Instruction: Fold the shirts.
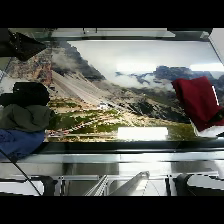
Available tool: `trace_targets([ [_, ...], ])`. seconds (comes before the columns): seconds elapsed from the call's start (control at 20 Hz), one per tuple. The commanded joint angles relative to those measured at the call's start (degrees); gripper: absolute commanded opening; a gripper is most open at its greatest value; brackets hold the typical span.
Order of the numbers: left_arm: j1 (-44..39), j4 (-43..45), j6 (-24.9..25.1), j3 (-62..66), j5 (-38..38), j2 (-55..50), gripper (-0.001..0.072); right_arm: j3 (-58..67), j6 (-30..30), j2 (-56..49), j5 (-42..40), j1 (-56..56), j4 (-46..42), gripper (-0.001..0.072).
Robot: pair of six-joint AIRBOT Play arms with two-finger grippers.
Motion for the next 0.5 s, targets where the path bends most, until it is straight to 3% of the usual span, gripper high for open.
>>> trace_targets([
  [0.0,0.02,-0.02,0.02,-0.02,-1.2,0.0,0.0008,-0.31,2.29,-0.02,2.69,0.04,2.23,0.0703],
  [0.45,0.02,0.0,0.02,-0.02,-2.25,0.0,0.0008,-0.52,-0.74,-0.17,-3.96,0.39,2.54,0.0703],
])
